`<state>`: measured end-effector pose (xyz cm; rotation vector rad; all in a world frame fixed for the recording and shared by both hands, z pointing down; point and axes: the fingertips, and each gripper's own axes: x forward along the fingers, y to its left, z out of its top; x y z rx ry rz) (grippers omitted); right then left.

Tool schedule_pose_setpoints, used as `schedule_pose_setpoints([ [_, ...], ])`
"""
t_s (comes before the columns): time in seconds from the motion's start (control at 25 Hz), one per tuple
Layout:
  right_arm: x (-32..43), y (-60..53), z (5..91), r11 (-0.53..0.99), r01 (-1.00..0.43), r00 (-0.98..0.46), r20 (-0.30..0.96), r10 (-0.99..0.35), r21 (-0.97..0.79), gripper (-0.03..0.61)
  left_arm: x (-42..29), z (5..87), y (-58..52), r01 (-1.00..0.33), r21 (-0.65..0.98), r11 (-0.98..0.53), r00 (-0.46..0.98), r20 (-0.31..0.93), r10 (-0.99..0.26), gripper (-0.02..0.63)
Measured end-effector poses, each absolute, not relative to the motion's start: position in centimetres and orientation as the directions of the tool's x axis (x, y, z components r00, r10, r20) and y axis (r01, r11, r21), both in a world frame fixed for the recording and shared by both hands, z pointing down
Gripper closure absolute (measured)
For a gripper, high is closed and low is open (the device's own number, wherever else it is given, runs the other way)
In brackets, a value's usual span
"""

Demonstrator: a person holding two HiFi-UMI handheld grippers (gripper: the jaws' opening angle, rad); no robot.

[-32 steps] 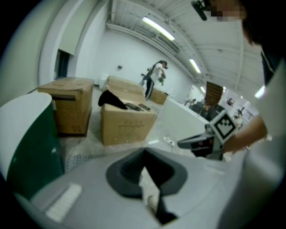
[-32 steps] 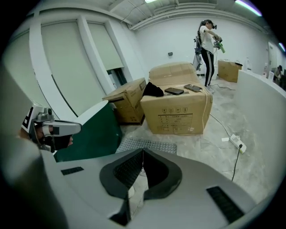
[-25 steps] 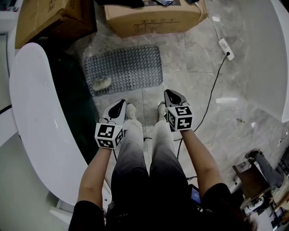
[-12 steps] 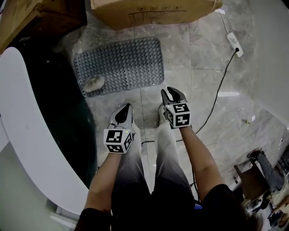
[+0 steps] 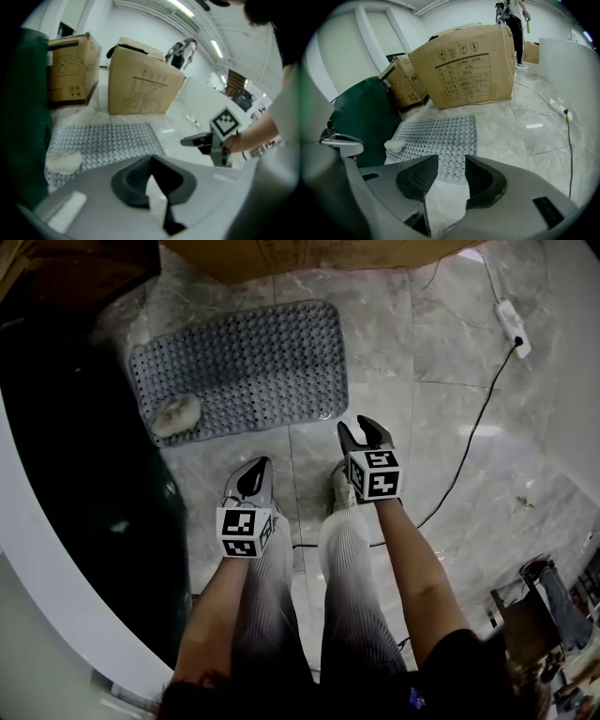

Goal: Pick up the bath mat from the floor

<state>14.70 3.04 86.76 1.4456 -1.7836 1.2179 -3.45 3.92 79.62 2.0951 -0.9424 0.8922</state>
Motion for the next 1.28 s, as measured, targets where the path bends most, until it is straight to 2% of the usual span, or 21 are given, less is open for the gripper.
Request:
schedule_pose_setpoints([
  [0.56,16.0,1.7,99.7,-0.002,-0.963,-0.237,0.847,-0.476,-0.271,0.354,-4.9,90.6,-1.1,-0.824,0.179,-0.538,0.44,0.802,-0.405,0.607],
  [1.28,16.5,0.1,106.6,-0.077,-0.973,-0.156,0.87,-0.467,-0.216,0.322,-5.4,96.4,-2.7,-0.789,0.182,-0.587,0.47,0.794,-0.385,0.607],
])
